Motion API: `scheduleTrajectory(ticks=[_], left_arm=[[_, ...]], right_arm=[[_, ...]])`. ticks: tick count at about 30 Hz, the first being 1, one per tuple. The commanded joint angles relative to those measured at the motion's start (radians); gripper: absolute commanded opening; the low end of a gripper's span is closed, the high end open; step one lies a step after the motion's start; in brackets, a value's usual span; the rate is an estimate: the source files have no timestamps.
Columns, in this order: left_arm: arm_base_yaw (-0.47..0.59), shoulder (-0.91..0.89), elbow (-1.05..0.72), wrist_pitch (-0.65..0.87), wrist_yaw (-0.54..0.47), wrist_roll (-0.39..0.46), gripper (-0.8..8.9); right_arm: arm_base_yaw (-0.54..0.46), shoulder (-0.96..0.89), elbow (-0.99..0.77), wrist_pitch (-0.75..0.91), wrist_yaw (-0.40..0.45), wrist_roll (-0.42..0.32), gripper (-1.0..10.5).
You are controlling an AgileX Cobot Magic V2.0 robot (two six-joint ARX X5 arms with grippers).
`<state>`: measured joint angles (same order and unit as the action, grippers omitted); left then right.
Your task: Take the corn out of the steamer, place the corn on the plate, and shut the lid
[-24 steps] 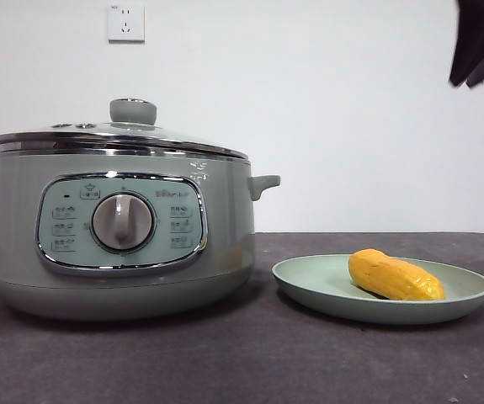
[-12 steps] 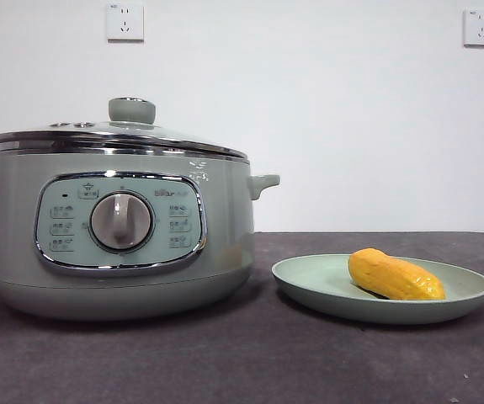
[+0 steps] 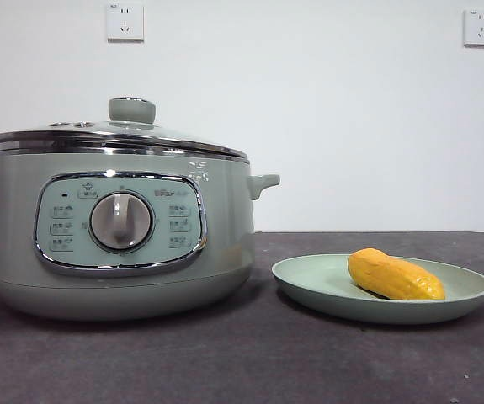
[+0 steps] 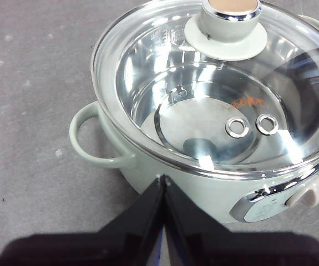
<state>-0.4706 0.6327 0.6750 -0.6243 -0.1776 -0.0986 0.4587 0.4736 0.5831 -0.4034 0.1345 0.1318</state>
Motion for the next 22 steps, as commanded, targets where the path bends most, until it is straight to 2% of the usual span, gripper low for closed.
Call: scheduleTrajectory(ticks=[1,3,4,6,9,12,16,22], left_arm=[[-0.01,-0.021,-0.003,0.0,-0.003,-0.009,-0.03],[-0.006,-0.08,-0.003,-0.006,-0.006,0.004,-0.03],[-0.001,-0.125,-0.003,-0.003,-0.006,0.053,-0.03],[0.019,-0.209,-0.003,0.013,0.001,0.096,-0.03],[0.074,-0.342,-0.008,0.073,0.03,0.105,-0.03],[0.159,-0.454,-0.042,0.171,0.066,0.154,-0.03],[0.284,-0.542,-0.159,0.29,0.137,0.236,-0.03],[0.404,-0.561,-0.382,0.383,0.227,0.231,-0.03]], right_arm=[[0.001,-0.002,-0.008,0.003,0.003,0.009,0.0],[0.001,-0.002,-0.008,0.002,0.003,0.009,0.0],[0.001,-0.002,-0.008,0.003,0.003,0.009,0.0],[0.001,-0.002,-0.008,0.002,0.003,0.009,0.0],[0.001,-0.002,-0.008,0.002,0.003,0.009,0.0],[0.001,-0.002,-0.008,0.002,0.003,0.009,0.0],[0.001,-0.002,-0.008,0.002,0.003,0.009,0.0],[0.001,-0.002,-0.008,0.002,0.003,0.009,0.0]])
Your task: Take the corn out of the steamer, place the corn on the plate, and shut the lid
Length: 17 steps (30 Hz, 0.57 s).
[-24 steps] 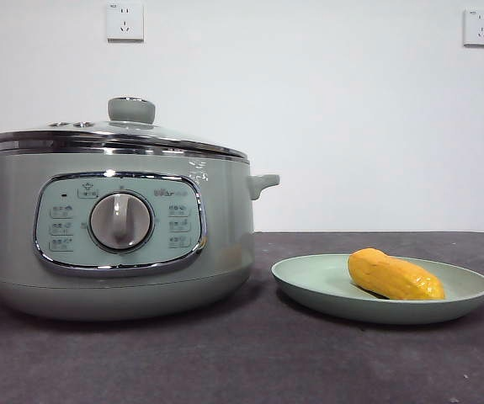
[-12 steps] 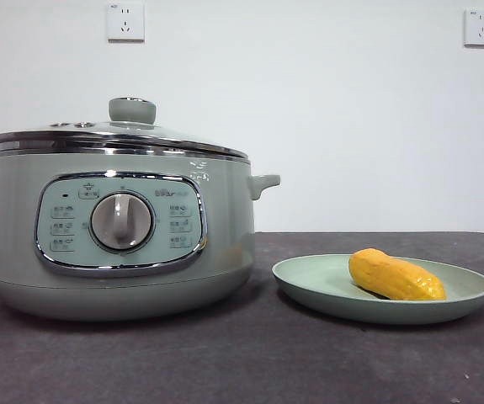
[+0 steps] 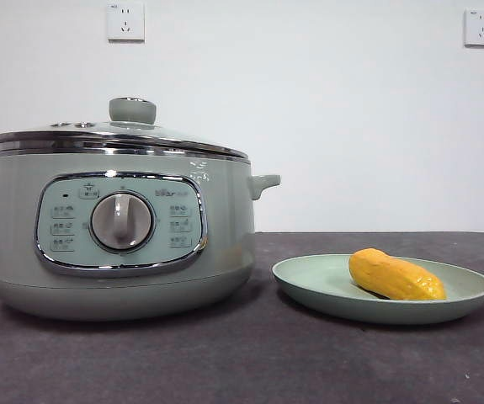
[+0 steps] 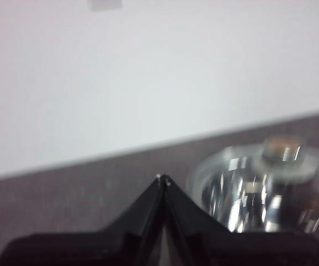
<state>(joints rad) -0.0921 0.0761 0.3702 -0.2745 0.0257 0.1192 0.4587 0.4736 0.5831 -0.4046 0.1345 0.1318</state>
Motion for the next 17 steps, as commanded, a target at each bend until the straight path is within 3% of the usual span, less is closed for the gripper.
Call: scheduleTrajectory(ticks=[1,7,17], left_arm=[[0.036,-0.005,-0.116,0.054,0.035,0.011,-0.03],[0.056,-0.027,-0.273,0.113,0.033,-0.047,-0.03],[0.062,-0.074,-0.353,0.086,0.027,-0.048,-0.03]], right_arm=[[0.001,-0.002,-0.008,0.003,0.003,0.009,0.0],[0.001,-0.002,-0.008,0.003,0.003,0.009,0.0],[0.001,-0.002,-0.008,0.002,0.003,0.009,0.0]])
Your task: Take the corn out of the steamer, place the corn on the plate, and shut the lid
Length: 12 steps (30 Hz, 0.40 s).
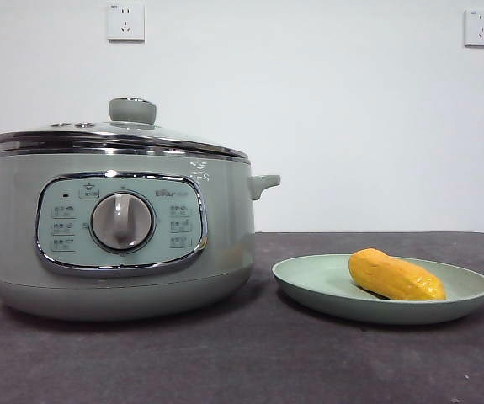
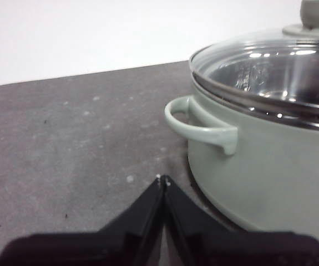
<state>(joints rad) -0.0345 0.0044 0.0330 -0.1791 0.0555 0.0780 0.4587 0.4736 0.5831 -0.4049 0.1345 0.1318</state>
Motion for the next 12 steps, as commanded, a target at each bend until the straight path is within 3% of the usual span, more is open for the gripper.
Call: scheduleTrajectory(ticks=[1,12], left_arm=[[0.004,-0.003,-0.016,-0.019,-0.003,-0.006,-0.03],[0.003,-0.003,-0.016,-0.038,-0.002,-0.006,-0.03]], right_arm=[[0.001,-0.002,-0.008,0.002,0.003,0.009,0.0],[0.001,-0.002,-0.008,0.0,0.003,0.009,0.0]])
